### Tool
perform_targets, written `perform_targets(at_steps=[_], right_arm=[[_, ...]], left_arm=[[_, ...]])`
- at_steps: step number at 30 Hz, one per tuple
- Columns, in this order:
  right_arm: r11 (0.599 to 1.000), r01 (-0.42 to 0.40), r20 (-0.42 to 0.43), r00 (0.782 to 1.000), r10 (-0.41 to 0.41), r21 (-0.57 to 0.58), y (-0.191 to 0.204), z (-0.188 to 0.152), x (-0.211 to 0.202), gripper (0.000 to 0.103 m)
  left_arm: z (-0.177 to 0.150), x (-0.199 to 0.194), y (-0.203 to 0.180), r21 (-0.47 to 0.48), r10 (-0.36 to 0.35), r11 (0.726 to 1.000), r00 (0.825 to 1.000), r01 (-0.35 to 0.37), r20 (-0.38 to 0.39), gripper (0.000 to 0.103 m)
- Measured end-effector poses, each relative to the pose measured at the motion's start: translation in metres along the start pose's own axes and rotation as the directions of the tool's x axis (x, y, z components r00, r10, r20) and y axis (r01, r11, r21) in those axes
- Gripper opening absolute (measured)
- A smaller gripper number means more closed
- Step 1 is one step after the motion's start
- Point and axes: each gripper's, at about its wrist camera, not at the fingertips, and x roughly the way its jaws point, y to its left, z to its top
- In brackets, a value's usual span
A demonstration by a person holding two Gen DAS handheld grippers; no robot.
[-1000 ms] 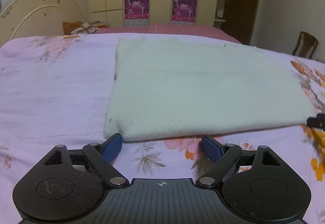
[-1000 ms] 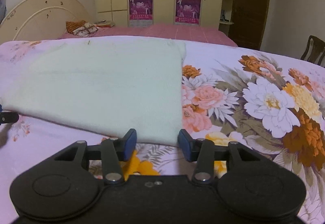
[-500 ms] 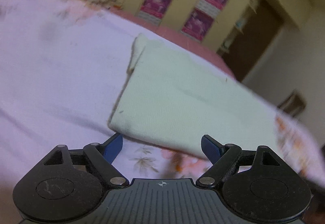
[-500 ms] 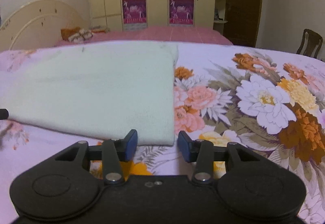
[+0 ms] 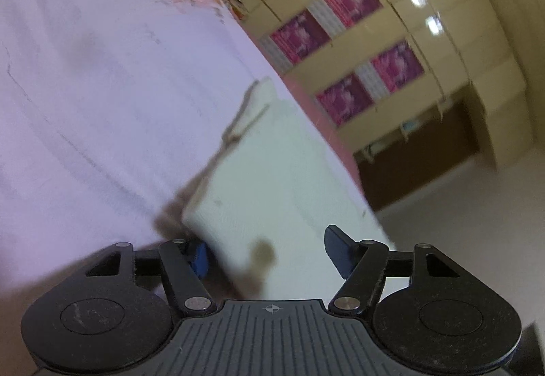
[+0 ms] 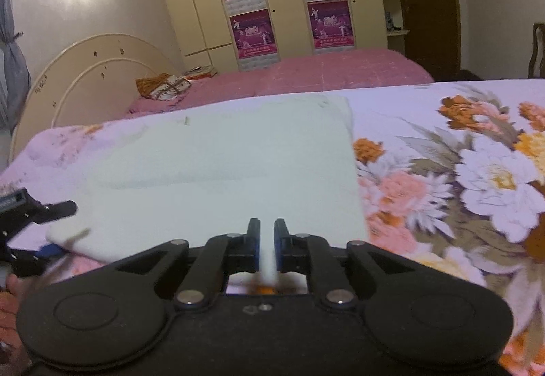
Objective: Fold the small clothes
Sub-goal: 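Grasp the sweater's hem end with both grippers, then lift the hem end and fold it over toward the collar with both grippers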
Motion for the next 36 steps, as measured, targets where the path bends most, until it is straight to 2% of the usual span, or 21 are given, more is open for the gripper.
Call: perform_targets(at_steps=[2,4,5,7,8,11,13,16,18,19,21,24,26,27,29,31,33,36], right_arm=[[1.000,-0.023,0.000,1.000,0.023,0.004,0.006,0.009,0.011,0.010],[0.999,-0.049,0.002,0.999,0.049,-0.001,0.014,0.019,0.025,0.010],[0.999,-0.052,0.003,0.999,0.052,-0.007,0.020,0.022,0.031,0.010],[0.998,-0.066,-0.005,0.998,0.066,-0.023,0.031,0.030,0.049,0.010],[0.997,-0.067,-0.011,0.998,0.067,-0.030,0.037,0.032,0.055,0.009],[0.996,-0.071,-0.029,0.997,0.069,-0.061,0.053,0.037,0.074,0.009],[0.992,-0.073,-0.020,0.997,0.071,-0.106,0.064,0.040,0.081,0.009],[0.989,-0.071,-0.035,0.997,0.067,-0.127,0.073,0.039,0.094,0.009],[0.989,-0.035,-0.097,0.995,0.021,-0.144,0.075,0.033,0.112,0.008],[0.986,-0.033,-0.080,0.997,0.020,-0.166,0.077,0.031,0.112,0.008],[0.982,-0.030,-0.078,0.997,0.016,-0.187,0.079,0.031,0.108,0.009],[0.986,-0.043,-0.076,0.997,0.031,-0.162,0.077,0.029,0.106,0.009],[0.986,-0.042,-0.073,0.997,0.031,-0.159,0.077,0.028,0.105,0.009],[0.987,-0.040,-0.072,0.997,0.029,-0.159,0.077,0.029,0.105,0.009],[0.989,-0.034,-0.063,0.998,0.025,-0.146,0.080,0.033,0.102,0.010],[0.988,-0.049,-0.030,0.999,0.045,-0.143,0.078,0.035,0.096,0.012],[0.988,-0.040,-0.079,0.996,0.029,-0.151,0.077,0.030,0.106,0.012],[0.988,-0.045,-0.083,0.996,0.033,-0.148,0.073,0.027,0.108,0.009]], left_arm=[[0.005,0.014,-0.001,-0.021,-0.009,1.000,1.000,0.009,-0.002,0.060],[0.008,0.035,0.005,-0.068,-0.020,0.998,0.999,0.017,-0.046,0.021],[0.009,0.044,0.010,-0.105,-0.019,0.994,0.998,0.013,-0.059,0.011],[0.010,0.056,0.018,-0.160,-0.046,0.986,0.998,0.038,-0.043,0.007],[0.010,0.057,0.016,-0.157,-0.053,0.986,0.998,0.046,-0.038,0.007],[0.010,0.048,0.003,-0.098,-0.135,0.986,0.990,0.137,0.030,0.007],[0.009,0.052,0.004,-0.105,-0.123,0.987,0.992,0.125,0.032,0.007],[0.010,0.073,0.016,-0.128,-0.063,0.990,0.998,0.061,-0.016,0.007],[0.014,0.078,0.016,-0.127,-0.073,0.989,0.997,0.070,-0.018,0.008],[0.016,0.082,0.013,-0.122,-0.059,0.991,0.998,0.056,-0.021,0.011],[0.019,0.089,0.014,-0.151,-0.074,0.986,0.997,0.072,-0.008,0.015],[0.024,0.102,0.012,-0.174,-0.073,0.982,0.997,0.074,0.010,0.016],[0.023,0.113,0.006,-0.158,-0.046,0.986,0.999,0.048,0.016,0.014],[0.024,0.116,0.004,-0.159,-0.039,0.986,0.999,0.042,0.020,0.007],[0.024,0.107,-0.001,-0.132,-0.042,0.990,0.998,0.048,0.044,0.007],[0.027,0.110,-0.006,-0.108,-0.027,0.994,0.999,0.030,0.035,0.007],[0.032,0.115,-0.003,-0.119,-0.002,0.993,1.000,0.003,0.010,0.007],[0.040,0.110,-0.018,-0.042,-0.026,0.999,0.999,0.027,0.028,0.007]])
